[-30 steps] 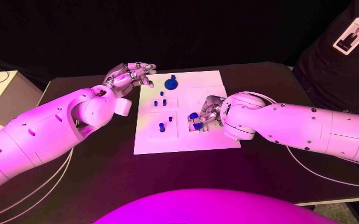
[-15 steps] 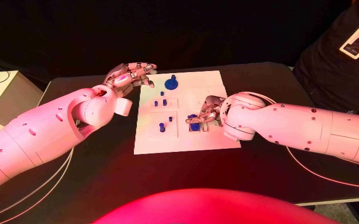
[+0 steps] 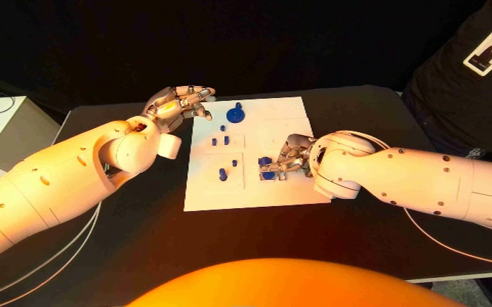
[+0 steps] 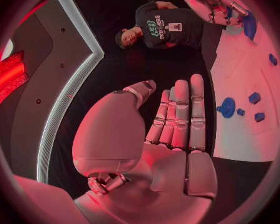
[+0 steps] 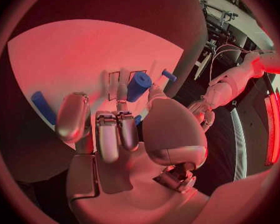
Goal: Assemble the parts on the task board
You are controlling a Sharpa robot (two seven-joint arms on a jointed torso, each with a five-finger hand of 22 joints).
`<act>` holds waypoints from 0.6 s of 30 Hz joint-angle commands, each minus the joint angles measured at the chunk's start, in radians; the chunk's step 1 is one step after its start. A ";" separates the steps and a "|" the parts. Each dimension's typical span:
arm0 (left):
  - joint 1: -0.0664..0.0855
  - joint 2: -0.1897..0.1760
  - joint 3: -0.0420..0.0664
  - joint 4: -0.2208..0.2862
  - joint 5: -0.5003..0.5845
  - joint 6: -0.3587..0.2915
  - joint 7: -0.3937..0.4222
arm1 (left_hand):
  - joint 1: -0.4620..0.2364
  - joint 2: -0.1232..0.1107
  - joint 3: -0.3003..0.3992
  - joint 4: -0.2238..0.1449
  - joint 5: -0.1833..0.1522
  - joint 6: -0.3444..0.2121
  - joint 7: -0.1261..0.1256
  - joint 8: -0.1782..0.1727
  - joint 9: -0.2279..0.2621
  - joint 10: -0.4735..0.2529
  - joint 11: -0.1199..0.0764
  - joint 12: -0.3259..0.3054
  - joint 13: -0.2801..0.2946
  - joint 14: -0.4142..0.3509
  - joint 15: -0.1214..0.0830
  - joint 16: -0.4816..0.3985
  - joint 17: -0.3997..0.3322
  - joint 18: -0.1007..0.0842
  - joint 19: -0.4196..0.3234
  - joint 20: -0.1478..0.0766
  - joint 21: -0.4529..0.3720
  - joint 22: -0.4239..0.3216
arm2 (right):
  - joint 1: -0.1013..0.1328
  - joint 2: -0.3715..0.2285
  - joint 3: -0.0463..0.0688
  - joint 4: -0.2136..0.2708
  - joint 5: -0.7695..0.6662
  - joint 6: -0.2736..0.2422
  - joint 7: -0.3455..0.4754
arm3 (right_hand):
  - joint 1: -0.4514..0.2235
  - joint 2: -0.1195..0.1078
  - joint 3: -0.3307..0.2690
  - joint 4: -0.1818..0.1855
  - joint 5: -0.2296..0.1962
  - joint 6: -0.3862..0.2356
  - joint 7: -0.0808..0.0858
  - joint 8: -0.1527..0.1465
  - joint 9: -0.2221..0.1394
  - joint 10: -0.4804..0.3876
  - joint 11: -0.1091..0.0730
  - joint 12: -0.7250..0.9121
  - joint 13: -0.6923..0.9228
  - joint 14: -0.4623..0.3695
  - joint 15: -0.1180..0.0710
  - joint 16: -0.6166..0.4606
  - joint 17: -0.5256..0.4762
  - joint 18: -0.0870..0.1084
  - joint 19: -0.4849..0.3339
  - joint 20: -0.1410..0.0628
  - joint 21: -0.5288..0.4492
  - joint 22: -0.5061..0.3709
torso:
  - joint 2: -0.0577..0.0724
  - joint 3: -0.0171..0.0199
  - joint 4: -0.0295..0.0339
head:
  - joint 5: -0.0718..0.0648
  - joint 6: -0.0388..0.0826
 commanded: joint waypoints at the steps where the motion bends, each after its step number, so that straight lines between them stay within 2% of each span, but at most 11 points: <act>1: 0.000 0.000 0.001 0.002 -0.003 0.018 0.005 | 0.003 0.009 0.001 0.008 0.002 -0.008 0.001 0.003 0.000 -0.006 0.001 0.007 -0.001 -0.005 0.003 0.002 0.001 0.005 0.009 -0.001 -0.004 -0.001 | -0.003 -0.018 0.000 0.024 -0.018 -0.016 0.043 | 0.010 0.001 -0.005 0.000 0.005 0.008 0.002 0.005 0.001 0.066 -0.008 0.000 0.209 0.102 -0.008 -0.001 0.244 -0.016 0.004 0.001 0.009 0.017 | 0.000 0.0011 -0.0023 | 0.003 0.000; 10: 0.000 -0.001 0.000 0.000 -0.003 0.022 0.003 | 0.003 0.009 0.001 0.008 0.002 -0.008 0.001 0.003 0.000 -0.006 0.001 0.007 -0.001 -0.005 0.003 0.002 0.001 0.005 0.009 -0.001 -0.004 -0.001 | -0.007 -0.090 0.001 0.089 -0.022 -0.040 0.078 | 0.034 0.014 -0.010 -0.001 0.014 0.017 -0.003 0.013 0.007 0.071 -0.012 0.008 0.214 0.104 -0.011 0.003 0.253 -0.020 0.010 -0.002 0.027 0.029 | -0.001 0.0015 -0.0018 | 0.005 0.000; 18: 0.000 0.000 0.000 -0.001 -0.004 0.024 0.002 | 0.005 0.010 0.000 0.010 0.001 -0.008 0.001 0.004 0.001 -0.008 0.001 0.007 -0.001 -0.005 0.003 0.002 0.001 0.005 0.010 -0.001 -0.006 -0.002 | -0.007 -0.117 0.002 0.109 -0.017 -0.041 0.096 | 0.049 0.021 -0.012 -0.001 0.019 0.020 -0.006 0.017 0.010 0.073 -0.015 0.012 0.217 0.105 -0.013 0.005 0.258 -0.022 0.014 -0.004 0.039 0.036 | 0.000 0.0014 -0.0024 | 0.004 0.000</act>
